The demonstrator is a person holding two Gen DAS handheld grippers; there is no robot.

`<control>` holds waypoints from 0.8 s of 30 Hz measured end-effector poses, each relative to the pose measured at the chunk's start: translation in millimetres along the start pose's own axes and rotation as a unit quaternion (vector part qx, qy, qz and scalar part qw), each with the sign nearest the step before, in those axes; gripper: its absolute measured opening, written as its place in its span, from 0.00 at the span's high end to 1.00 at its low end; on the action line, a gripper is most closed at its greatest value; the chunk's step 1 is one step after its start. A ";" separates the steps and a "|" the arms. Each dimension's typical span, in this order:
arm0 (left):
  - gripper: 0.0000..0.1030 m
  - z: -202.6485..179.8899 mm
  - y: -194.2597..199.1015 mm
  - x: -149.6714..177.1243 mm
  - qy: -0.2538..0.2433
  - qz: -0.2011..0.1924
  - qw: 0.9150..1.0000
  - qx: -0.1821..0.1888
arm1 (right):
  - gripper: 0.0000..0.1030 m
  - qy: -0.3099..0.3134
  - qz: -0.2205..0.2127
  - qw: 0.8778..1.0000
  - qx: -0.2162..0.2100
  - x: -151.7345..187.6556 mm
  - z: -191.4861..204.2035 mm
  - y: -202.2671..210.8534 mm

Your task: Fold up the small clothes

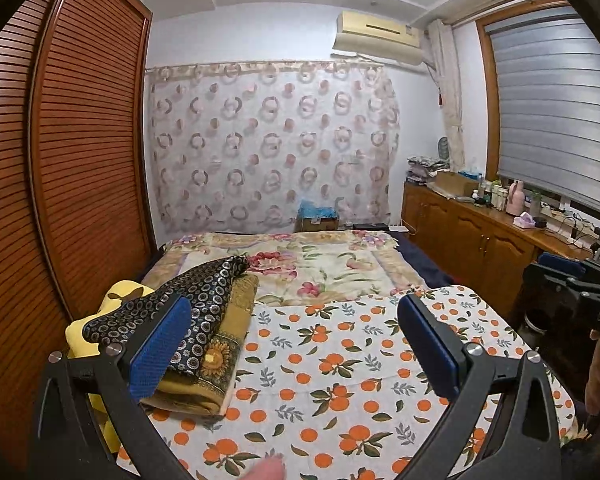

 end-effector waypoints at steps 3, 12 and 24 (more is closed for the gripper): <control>0.00 -1.9 0.1 1.0 0.002 0.002 1.000 0.006 | 0.41 -0.003 -0.002 1.000 0.002 0.8 5.2 4.5; 0.00 -4.0 0.8 1.1 0.003 0.002 1.000 0.007 | 0.41 -0.005 -0.007 1.000 0.010 0.5 3.0 3.4; 0.00 -8.3 5.0 2.9 0.002 0.006 1.000 0.007 | 0.41 -0.004 -0.010 1.000 0.013 0.3 -0.1 8.3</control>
Point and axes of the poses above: each gripper's, at about its wrist camera, not at the fingertips, and y roughly against the way its jaws point, z to its left, x to its underside, the point moved 9 cm from there along -y, roughly the way its jaws point, and after that the axes turned 14 degrees about -z, right-handed, at the moved point
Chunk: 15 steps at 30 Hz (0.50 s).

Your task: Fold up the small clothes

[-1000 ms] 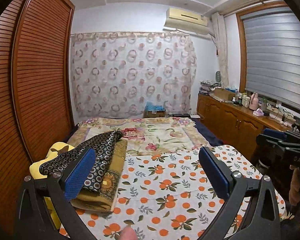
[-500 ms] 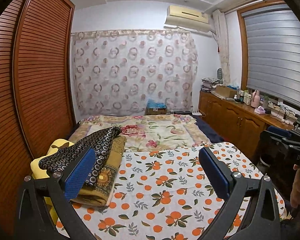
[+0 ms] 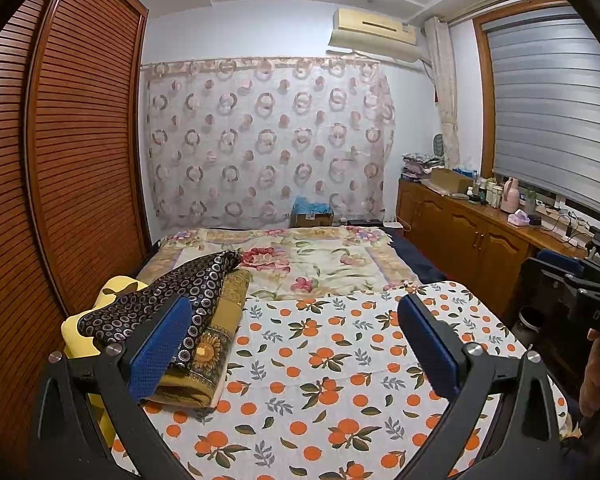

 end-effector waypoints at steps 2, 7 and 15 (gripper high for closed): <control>0.00 -0.4 -0.4 0.0 -0.001 0.001 1.000 0.000 | 0.41 0.000 -0.001 1.000 -0.001 -0.4 0.0 1.3; 0.00 -1.8 0.6 0.3 -0.001 0.000 1.000 0.000 | 0.41 0.000 -0.002 1.000 -0.002 -0.3 0.6 3.5; 0.00 -2.4 0.9 0.0 -0.001 0.000 1.000 -0.001 | 0.41 0.000 -0.004 1.000 0.000 -1.5 -2.4 4.8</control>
Point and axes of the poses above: each gripper's, at about its wrist camera, not at the fingertips, and y roughly against the way its jaws point, z to its left, x to its underside, the point moved 9 cm from there along -y, roughly the way its jaws point, and after that the axes turned 14 degrees about -z, right-handed, at the moved point
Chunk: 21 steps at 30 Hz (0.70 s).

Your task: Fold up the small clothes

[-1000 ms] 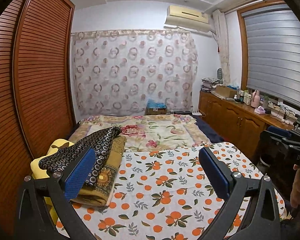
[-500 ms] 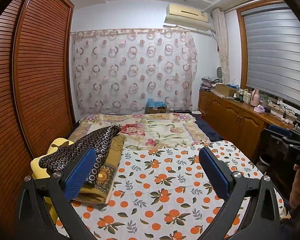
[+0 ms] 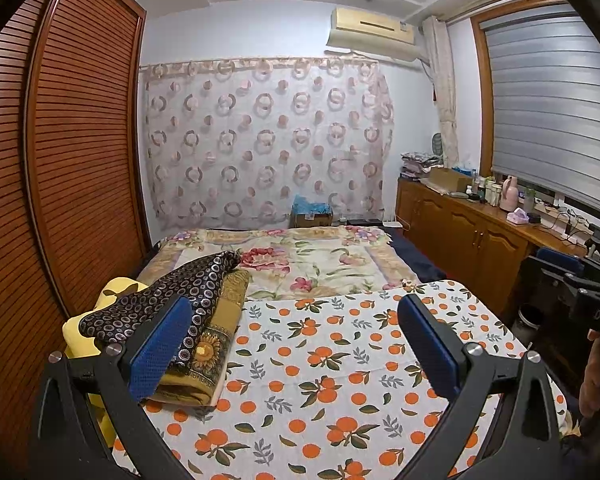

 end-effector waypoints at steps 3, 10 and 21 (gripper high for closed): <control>0.00 0.0 0.1 -0.2 0.000 0.000 1.000 0.000 | 0.41 0.001 -0.002 1.000 0.003 -2.0 -4.5 1.2; 0.00 -1.5 0.7 -0.4 0.000 -0.001 1.000 -0.001 | 0.41 0.002 -0.002 1.000 0.002 -2.7 -6.9 1.0; 0.00 -2.2 1.0 -1.0 -0.001 -0.001 1.000 -0.001 | 0.41 0.004 -0.002 1.000 0.001 -0.6 -7.1 2.7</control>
Point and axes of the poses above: each gripper's, at about its wrist camera, not at the fingertips, and y roughly against the way its jaws point, z to its left, x to its underside, the point moved 9 cm from there along -y, roughly the way its jaws point, and after that the axes turned 14 degrees about -z, right-handed, at the moved point
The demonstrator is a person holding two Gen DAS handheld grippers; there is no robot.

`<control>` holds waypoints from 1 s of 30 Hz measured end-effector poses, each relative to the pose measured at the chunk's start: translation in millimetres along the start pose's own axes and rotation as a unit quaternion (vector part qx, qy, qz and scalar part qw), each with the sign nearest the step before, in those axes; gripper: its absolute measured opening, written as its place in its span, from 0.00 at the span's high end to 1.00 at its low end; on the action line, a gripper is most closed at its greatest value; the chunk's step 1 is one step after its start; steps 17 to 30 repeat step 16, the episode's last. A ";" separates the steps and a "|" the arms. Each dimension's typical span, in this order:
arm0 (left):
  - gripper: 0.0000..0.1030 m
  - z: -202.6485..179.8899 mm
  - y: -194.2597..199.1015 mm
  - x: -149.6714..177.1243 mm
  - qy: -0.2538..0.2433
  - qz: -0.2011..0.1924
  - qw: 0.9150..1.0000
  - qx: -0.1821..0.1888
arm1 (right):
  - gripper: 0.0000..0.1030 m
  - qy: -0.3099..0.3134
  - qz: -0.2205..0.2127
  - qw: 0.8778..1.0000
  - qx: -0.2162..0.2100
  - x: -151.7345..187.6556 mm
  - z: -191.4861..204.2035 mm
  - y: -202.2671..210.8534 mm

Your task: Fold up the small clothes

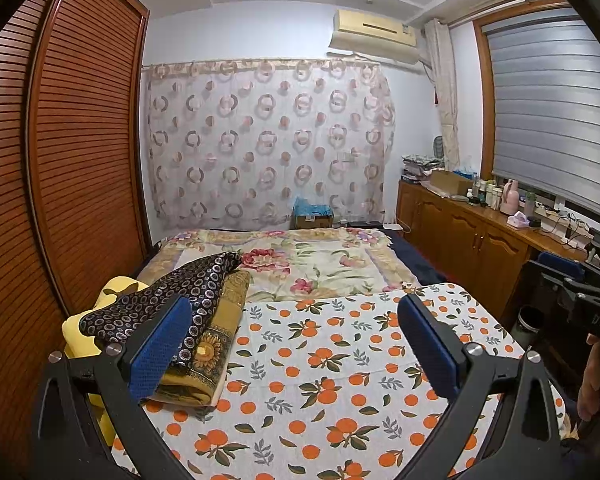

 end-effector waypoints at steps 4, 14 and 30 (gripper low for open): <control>0.00 0.6 -0.1 0.2 0.001 0.001 1.000 0.002 | 0.41 -0.001 -0.001 1.000 0.000 -0.8 -1.0 0.2; 0.00 -0.8 1.6 -1.0 0.001 0.001 1.000 0.002 | 0.41 0.000 0.001 1.000 -0.001 -0.6 -2.8 -0.1; 0.00 -1.8 2.4 -2.2 0.000 0.001 1.000 0.001 | 0.41 0.001 0.001 1.000 -0.001 -0.2 -2.2 0.2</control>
Point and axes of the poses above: each gripper's, at about its wrist camera, not at the fingertips, and y roughly against the way its jaws point, z to its left, x to its underside, the point moved 9 cm from there along -y, roughly the way its jaws point, and after that the axes turned 14 degrees about -z, right-handed, at the moved point
